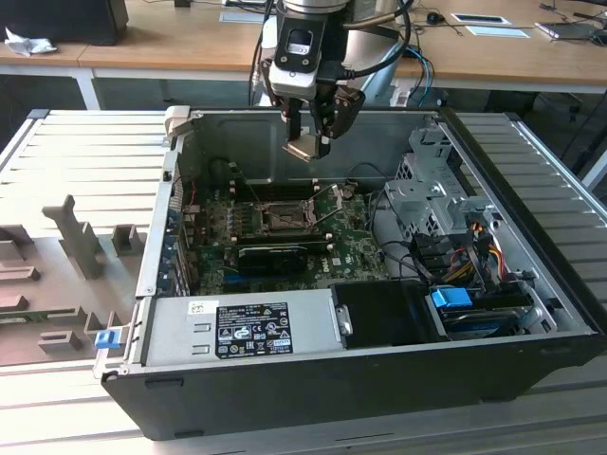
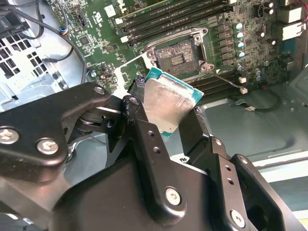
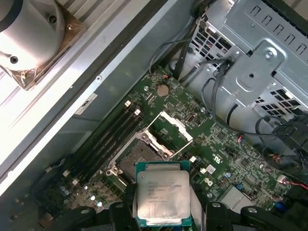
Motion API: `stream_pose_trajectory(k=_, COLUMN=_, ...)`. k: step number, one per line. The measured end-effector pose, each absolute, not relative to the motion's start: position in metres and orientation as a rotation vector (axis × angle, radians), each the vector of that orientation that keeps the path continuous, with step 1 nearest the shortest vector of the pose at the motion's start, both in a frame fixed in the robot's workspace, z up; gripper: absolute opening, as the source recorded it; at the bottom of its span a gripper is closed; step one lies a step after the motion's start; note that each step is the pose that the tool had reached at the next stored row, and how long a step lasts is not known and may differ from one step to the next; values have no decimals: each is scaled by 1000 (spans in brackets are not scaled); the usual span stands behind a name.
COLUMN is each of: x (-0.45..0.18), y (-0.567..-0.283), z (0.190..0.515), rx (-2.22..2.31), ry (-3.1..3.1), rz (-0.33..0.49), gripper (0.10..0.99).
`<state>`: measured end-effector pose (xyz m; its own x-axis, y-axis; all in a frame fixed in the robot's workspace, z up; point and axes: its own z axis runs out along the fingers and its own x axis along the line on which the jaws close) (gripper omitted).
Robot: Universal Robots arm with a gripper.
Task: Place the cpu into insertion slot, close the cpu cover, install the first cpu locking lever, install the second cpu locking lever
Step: 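Place the cpu into insertion slot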
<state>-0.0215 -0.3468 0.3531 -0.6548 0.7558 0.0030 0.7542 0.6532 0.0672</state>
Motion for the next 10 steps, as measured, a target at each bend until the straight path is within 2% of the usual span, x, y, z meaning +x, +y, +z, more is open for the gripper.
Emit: stream_pose_trajectory(k=10, x=-21, y=-347, z=353, rx=1352, ry=2805, rz=97, gripper=529)
